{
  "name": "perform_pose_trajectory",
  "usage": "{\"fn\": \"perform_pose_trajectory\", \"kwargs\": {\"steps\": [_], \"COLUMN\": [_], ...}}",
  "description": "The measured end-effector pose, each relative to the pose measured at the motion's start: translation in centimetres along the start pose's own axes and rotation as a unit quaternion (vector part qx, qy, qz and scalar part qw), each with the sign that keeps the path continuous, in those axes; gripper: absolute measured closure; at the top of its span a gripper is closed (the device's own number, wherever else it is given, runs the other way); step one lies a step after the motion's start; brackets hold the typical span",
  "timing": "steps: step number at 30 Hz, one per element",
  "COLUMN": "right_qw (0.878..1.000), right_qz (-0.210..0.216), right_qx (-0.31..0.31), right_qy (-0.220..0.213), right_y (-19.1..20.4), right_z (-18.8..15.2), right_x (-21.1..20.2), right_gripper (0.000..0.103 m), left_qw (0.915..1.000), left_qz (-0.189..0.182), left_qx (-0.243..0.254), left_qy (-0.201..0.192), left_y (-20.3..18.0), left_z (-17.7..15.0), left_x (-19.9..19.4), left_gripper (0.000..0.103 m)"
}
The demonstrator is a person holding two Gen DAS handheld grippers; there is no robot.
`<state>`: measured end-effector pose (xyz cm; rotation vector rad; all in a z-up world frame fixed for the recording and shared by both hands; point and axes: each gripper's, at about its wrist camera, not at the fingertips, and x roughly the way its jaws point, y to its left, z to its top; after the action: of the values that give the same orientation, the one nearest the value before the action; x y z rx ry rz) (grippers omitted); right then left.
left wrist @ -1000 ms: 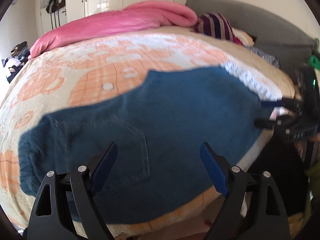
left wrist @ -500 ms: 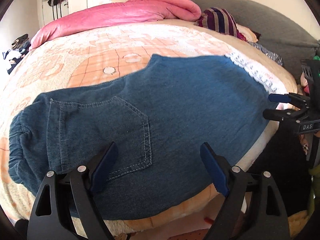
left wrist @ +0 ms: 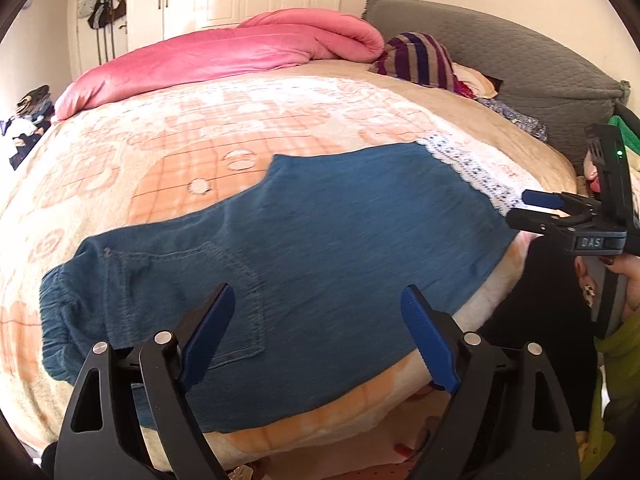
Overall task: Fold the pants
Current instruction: 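Move both open grippers over the lace-trimmed hem of the pants, then grasp the lace hem with the right gripper while the left gripper grasps the denim beside it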
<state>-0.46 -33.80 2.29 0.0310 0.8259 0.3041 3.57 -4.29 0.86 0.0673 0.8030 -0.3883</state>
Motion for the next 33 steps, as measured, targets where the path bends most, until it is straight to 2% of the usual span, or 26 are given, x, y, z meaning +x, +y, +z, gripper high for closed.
{"fn": "perform_pose_trajectory", "kwargs": {"steps": [10,15,16,17,27,33], "right_qw": [0.997,0.994,0.993,0.992,0.986,0.983], "right_qz": [-0.006,-0.003,-0.002,0.000,0.013,0.026], "right_qx": [0.067,0.103,0.110,0.119,0.162,0.180], "right_qy": [-0.025,-0.031,-0.032,-0.034,-0.029,-0.020], "right_y": [-4.0,-6.0,-6.4,-6.8,-8.8,-9.1], "right_z": [-0.6,-1.0,-1.1,-1.2,-1.9,-2.1], "right_x": [-1.0,-1.3,-1.3,-1.3,-0.8,0.3], "right_gripper": [0.009,0.009,0.009,0.009,0.009,0.009], "left_qw": [0.9991,0.9974,0.9970,0.9967,0.9921,0.9890], "left_qz": [-0.035,-0.047,-0.047,-0.043,-0.049,-0.072], "left_qx": [0.022,0.050,0.059,0.066,0.113,0.124], "left_qy": [0.014,0.018,0.018,0.019,0.025,0.038], "left_y": [-3.4,-5.6,-6.2,-6.6,-9.5,-10.7], "left_z": [2.5,4.5,5.0,5.4,9.6,12.3], "left_x": [2.2,4.0,4.4,4.8,8.4,11.2], "left_gripper": [0.018,0.018,0.009,0.004,0.004,0.004]}}
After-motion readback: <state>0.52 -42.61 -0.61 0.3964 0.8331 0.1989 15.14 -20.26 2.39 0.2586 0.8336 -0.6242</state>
